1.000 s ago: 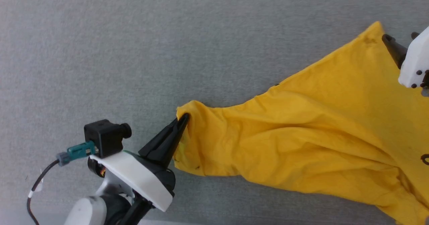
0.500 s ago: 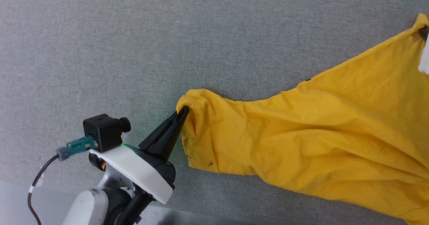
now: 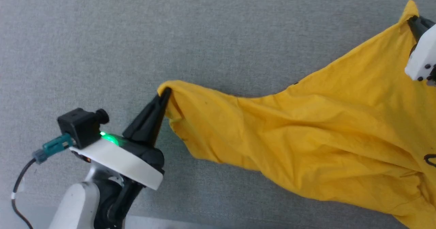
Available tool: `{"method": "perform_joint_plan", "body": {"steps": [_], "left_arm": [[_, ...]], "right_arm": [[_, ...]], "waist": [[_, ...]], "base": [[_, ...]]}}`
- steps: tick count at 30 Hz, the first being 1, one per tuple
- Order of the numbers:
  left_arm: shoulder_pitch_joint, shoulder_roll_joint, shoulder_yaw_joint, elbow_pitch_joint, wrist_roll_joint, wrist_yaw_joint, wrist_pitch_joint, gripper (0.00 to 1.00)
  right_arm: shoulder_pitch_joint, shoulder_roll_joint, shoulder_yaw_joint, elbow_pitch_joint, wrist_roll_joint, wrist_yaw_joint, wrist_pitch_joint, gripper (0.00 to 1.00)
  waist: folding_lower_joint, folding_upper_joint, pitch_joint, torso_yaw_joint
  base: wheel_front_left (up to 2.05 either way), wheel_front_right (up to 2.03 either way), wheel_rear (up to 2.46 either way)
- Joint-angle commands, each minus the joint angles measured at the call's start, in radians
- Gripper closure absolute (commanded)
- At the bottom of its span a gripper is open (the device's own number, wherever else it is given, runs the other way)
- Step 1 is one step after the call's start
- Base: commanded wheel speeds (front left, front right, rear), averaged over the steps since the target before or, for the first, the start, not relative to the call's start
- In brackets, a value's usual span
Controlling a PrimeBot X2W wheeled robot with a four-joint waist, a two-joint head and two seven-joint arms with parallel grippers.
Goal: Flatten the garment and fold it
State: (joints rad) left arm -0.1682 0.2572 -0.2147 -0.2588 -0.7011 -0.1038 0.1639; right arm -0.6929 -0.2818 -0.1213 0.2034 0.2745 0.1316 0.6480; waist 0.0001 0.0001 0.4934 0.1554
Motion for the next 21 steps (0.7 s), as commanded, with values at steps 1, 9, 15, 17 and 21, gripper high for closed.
{"method": "perform_joint_plan", "body": {"steps": [1, 9, 15, 17, 21], "left_arm": [[-0.029, -0.004, 0.016, 0.008, 0.025, 0.013, -0.029, 1.00], [-0.131, 0.018, 0.059, 0.053, 0.089, 0.059, -0.053, 1.00], [-0.258, 0.039, 0.066, 0.093, 0.120, 0.090, -0.004, 1.00], [-0.319, 0.047, 0.062, 0.111, 0.130, 0.098, 0.025, 1.00], [-0.453, 0.069, 0.056, 0.170, 0.143, 0.088, 0.066, 1.00]], "right_arm": [[0.026, 0.010, -0.006, -0.009, 0.016, -0.001, -0.043, 1.00], [0.072, 0.037, -0.001, -0.031, 0.049, -0.001, -0.150, 1.00], [0.057, 0.046, 0.017, -0.049, 0.064, -0.001, -0.153, 1.00], [0.041, 0.045, 0.023, -0.055, 0.067, -0.001, -0.145, 1.00], [-0.007, 0.041, 0.032, -0.052, 0.059, -0.001, -0.131, 1.00]], "waist": [[-0.0001, -0.0001, -0.056, -0.039], [-0.0001, -0.0001, -0.192, -0.105], [-0.0001, -0.0001, -0.263, -0.139], [-0.0001, -0.0001, -0.284, -0.150], [-0.0001, -0.0001, -0.319, -0.169]], "base": [[0.00, 0.00, 0.00], [0.00, 0.00, 0.00], [0.00, 0.00, 0.00], [0.00, 0.00, 0.00], [0.00, 0.00, 0.00]]}}
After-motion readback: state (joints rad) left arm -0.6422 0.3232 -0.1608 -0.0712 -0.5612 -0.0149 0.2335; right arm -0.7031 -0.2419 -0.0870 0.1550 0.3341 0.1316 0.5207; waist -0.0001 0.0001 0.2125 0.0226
